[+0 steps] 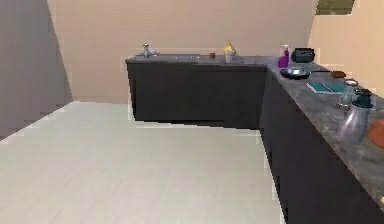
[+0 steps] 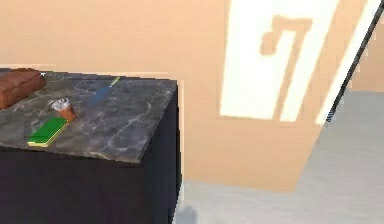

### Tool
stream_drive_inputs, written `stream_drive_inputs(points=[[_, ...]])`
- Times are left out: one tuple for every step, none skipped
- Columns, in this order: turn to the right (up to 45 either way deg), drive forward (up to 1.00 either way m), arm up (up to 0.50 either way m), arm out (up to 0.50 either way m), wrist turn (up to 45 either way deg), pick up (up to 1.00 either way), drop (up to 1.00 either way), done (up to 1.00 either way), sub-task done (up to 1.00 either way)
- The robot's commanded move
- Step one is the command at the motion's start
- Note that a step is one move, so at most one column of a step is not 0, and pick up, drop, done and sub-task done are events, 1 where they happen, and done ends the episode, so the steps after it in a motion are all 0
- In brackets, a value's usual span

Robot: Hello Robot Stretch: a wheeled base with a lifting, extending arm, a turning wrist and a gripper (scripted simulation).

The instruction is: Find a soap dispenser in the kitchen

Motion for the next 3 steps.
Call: stream_drive_inputs(points=[[6.0, 0.0, 0.0, 0.0, 0.0, 0.0, 0.0, 0.0, 0.0], [0.0, 0.35, 0.0, 0.0, 0.0, 0.0, 0.0, 0.0, 0.0], [45.0, 0.0, 0.0, 0.0, 0.0, 0.0, 0.0, 0.0, 0.0]])
